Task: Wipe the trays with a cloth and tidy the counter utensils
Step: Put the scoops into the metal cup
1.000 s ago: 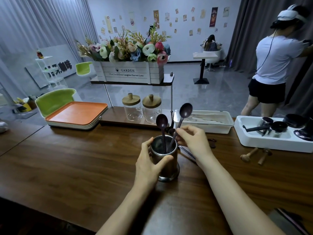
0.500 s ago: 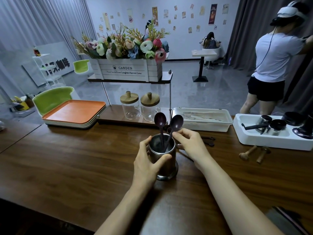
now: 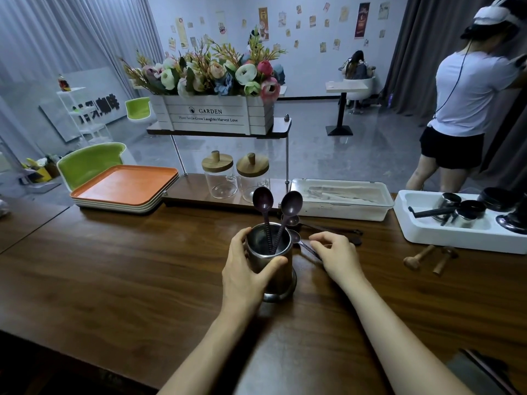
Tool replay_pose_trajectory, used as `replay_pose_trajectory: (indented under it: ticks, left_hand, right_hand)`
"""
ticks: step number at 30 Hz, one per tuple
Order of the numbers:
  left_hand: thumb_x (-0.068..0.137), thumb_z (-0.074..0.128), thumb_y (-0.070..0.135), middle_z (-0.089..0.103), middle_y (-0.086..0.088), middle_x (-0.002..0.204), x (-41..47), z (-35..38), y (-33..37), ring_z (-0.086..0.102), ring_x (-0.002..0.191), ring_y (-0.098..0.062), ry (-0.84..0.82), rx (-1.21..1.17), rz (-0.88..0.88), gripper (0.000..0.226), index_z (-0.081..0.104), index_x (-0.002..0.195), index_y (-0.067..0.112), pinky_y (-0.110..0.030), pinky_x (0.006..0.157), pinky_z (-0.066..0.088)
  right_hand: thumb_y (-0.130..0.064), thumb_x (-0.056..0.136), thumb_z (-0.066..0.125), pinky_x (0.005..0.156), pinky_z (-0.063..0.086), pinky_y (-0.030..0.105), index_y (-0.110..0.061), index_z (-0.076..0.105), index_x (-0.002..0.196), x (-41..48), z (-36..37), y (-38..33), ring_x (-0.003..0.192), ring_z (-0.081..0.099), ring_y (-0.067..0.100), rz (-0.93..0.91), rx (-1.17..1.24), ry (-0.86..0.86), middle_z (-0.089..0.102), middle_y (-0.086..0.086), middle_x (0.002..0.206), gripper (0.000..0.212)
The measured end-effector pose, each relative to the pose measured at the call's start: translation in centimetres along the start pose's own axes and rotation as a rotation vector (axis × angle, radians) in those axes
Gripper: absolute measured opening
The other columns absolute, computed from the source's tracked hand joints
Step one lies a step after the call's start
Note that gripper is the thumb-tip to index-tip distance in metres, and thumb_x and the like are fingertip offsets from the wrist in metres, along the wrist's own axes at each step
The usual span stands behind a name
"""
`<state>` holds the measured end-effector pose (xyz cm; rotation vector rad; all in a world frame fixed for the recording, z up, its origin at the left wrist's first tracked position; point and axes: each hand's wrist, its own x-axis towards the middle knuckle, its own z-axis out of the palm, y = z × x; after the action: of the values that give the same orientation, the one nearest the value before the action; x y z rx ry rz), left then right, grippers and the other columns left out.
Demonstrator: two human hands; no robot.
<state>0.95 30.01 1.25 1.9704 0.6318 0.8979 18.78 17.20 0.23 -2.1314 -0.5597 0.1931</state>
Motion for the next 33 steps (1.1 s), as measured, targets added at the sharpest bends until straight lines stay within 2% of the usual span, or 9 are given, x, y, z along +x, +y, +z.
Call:
replay_pose_trajectory:
  ticks: [2, 6, 9, 12, 16, 20, 24, 27, 33]
  left_hand:
    - [0.065, 0.077, 0.069, 0.055, 0.022, 0.134, 0.1, -0.1, -0.1, 0.055, 0.123, 0.000, 0.003, 0.019, 0.010, 0.087, 0.041, 0.139, 0.043, -0.033, 0.104, 0.049]
    - [0.069, 0.070, 0.072, 0.048, 0.026, 0.128, 0.2, -0.1, 0.3, 0.045, 0.121, 0.016, 0.003, 0.079, 0.056, 0.089, 0.042, 0.146, 0.039, -0.004, 0.094, 0.036]
    - [0.071, 0.068, 0.071, 0.048, 0.021, 0.127, 0.2, 0.0, 0.6, 0.044, 0.120, 0.018, 0.012, 0.104, 0.066, 0.087, 0.046, 0.146, 0.033, 0.002, 0.091, 0.032]
    - [0.072, 0.068, 0.070, 0.048, 0.022, 0.129, 0.2, 0.0, 0.5, 0.045, 0.122, 0.016, 0.017, 0.104, 0.065, 0.086, 0.047, 0.146, 0.032, 0.001, 0.093, 0.033]
    - [0.072, 0.068, 0.068, 0.047, 0.024, 0.135, 0.2, 0.0, 0.3, 0.043, 0.125, 0.016, 0.010, 0.085, 0.061, 0.086, 0.045, 0.146, 0.032, 0.001, 0.096, 0.030]
    - [0.080, 0.061, 0.067, 0.044, 0.023, 0.142, 0.1, -0.3, 0.2, 0.041, 0.131, 0.009, -0.020, 0.074, 0.070, 0.080, 0.040, 0.149, 0.033, -0.001, 0.100, 0.027]
    - [0.091, 0.051, 0.061, 0.044, 0.021, 0.147, 0.0, -0.7, 0.0, 0.042, 0.138, 0.000, -0.062, 0.055, 0.107, 0.064, 0.038, 0.149, 0.037, -0.012, 0.105, 0.032]
    - [0.090, 0.052, 0.061, 0.047, 0.021, 0.147, -0.1, -0.7, -0.1, 0.044, 0.136, 0.003, -0.070, 0.033, 0.078, 0.065, 0.039, 0.149, 0.038, -0.018, 0.108, 0.036]
    - [0.086, 0.060, 0.062, 0.053, 0.021, 0.144, -0.2, -0.7, -0.1, 0.049, 0.135, -0.002, -0.054, -0.033, 0.032, 0.067, 0.043, 0.147, 0.041, -0.040, 0.113, 0.043]
  right_hand:
    - [-0.042, 0.092, 0.064, 0.070, 0.045, 0.028, -0.040, 0.072, 0.100, -0.1, 0.4, 0.4, 0.089, 0.064, 0.010, -0.010, -0.119, -0.016, 0.071, -0.013, 0.089, 0.012]
    - [-0.032, 0.094, 0.063, 0.082, 0.047, 0.030, -0.039, 0.069, 0.114, -0.1, 0.7, 0.6, 0.101, 0.064, 0.011, -0.043, -0.195, -0.091, 0.070, -0.013, 0.105, 0.022]
    - [-0.029, 0.094, 0.062, 0.077, 0.046, 0.029, -0.045, 0.068, 0.109, -0.2, 0.4, 0.2, 0.093, 0.062, 0.009, -0.049, -0.170, -0.144, 0.068, -0.016, 0.097, 0.022]
    - [-0.020, 0.092, 0.065, 0.067, 0.049, 0.027, -0.041, 0.072, 0.099, -0.5, 0.3, -0.2, 0.078, 0.062, 0.008, -0.069, 0.001, -0.181, 0.067, -0.009, 0.085, 0.023]
    - [-0.010, 0.091, 0.066, 0.060, 0.045, 0.021, -0.030, 0.075, 0.100, -1.0, -0.5, -0.9, 0.062, 0.053, 0.003, -0.090, 0.271, -0.167, 0.062, -0.002, 0.082, 0.023]
    - [-0.006, 0.093, 0.064, 0.056, 0.046, 0.022, -0.023, 0.075, 0.105, -1.6, -2.2, -2.4, 0.072, 0.053, 0.011, -0.083, 0.480, -0.127, 0.060, 0.003, 0.085, 0.024]
    - [-0.003, 0.094, 0.063, 0.061, 0.052, 0.021, -0.021, 0.074, 0.108, -2.0, -3.8, -3.8, 0.075, 0.058, 0.013, -0.095, 0.676, -0.060, 0.059, 0.008, 0.089, 0.025]
    - [-0.006, 0.095, 0.063, 0.065, 0.055, 0.022, -0.017, 0.072, 0.111, -2.0, -4.4, -4.9, 0.079, 0.066, 0.017, -0.099, 0.777, 0.033, 0.065, 0.012, 0.092, 0.022]
    - [-0.007, 0.096, 0.062, 0.070, 0.059, 0.025, -0.017, 0.069, 0.111, -1.8, -4.4, -7.2, 0.091, 0.072, 0.027, -0.096, 0.869, 0.205, 0.068, 0.012, 0.104, 0.019]
